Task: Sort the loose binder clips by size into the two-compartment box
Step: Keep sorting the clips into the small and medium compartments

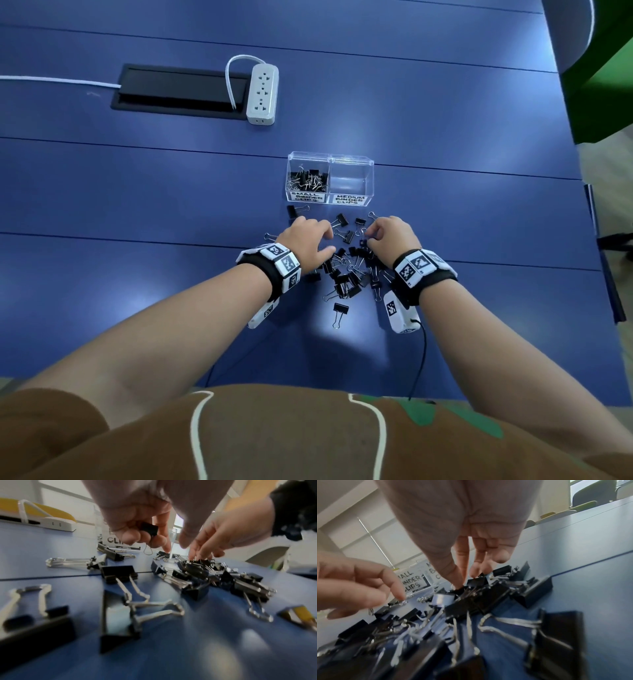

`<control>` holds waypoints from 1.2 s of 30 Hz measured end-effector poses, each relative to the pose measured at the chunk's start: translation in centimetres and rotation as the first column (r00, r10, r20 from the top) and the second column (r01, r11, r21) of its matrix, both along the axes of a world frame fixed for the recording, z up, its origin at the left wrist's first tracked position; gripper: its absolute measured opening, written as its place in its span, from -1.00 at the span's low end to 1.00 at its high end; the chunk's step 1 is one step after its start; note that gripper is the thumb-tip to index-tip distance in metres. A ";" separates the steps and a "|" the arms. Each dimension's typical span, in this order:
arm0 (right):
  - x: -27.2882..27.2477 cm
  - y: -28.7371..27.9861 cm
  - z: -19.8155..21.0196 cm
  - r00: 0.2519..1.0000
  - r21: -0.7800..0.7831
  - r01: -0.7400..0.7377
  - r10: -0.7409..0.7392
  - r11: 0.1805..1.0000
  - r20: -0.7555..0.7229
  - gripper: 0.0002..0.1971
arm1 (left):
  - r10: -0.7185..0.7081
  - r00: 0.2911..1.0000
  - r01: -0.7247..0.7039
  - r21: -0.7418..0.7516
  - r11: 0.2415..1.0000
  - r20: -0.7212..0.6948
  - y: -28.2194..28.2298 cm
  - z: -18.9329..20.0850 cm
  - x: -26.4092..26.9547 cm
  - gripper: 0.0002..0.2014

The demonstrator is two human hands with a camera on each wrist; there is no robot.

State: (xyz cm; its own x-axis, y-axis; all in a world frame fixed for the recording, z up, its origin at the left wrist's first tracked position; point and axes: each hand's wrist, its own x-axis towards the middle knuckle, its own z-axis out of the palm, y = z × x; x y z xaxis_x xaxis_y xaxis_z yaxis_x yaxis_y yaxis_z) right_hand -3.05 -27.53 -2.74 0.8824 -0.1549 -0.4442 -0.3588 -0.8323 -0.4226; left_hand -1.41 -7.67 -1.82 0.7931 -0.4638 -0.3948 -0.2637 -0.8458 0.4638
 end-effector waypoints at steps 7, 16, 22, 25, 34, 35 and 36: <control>1.0 0.5 0.1 0.999 0.011 0.003 -0.003 1.000 0.040 -0.90 | -0.043 0.999 0.042 0.089 0.995 0.004 1.3 -0.6 -0.2 -0.57; 0.2 1.6 -0.3 0.999 -0.061 -0.048 0.046 0.997 -0.021 -0.81 | -0.029 0.997 0.026 0.047 0.999 0.069 1.1 -0.4 -0.3 -0.70; 0.1 0.1 0.2 0.918 0.359 0.366 -0.395 0.858 0.008 -0.92 | -0.115 0.991 0.111 0.054 0.992 0.074 -0.4 -0.9 -0.3 -0.76; 1.0 -0.3 0.2 0.801 0.582 0.548 -0.577 0.600 -0.159 -0.73 | -0.142 0.988 0.138 0.057 0.989 0.065 -0.6 -1.1 -0.2 -0.76; 1.9 0.7 0.2 0.984 0.251 0.148 -0.169 0.957 0.065 -0.78 | -0.111 0.994 0.110 0.039 0.993 0.011 -0.5 -1.2 0.0 -0.81; 2.1 0.8 0.0 0.997 0.154 0.038 -0.049 0.987 0.068 -0.73 | -0.103 0.995 0.102 0.030 0.994 0.006 -0.4 -1.1 0.1 -0.82; 2.2 0.9 -0.3 0.998 0.088 -0.042 0.037 0.995 0.055 -0.70 | -0.089 0.996 0.089 0.011 0.996 0.005 -0.2 -0.9 0.2 -0.83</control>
State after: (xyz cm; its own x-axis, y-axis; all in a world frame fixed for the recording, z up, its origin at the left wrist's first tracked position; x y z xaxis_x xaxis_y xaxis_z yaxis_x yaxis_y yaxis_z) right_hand -0.81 -26.64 -3.02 0.9100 -0.0813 -0.4066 -0.3013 -0.8033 -0.5137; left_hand -1.19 -7.88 -2.77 0.7512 -0.5280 -0.3960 -0.3405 -0.8240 0.4529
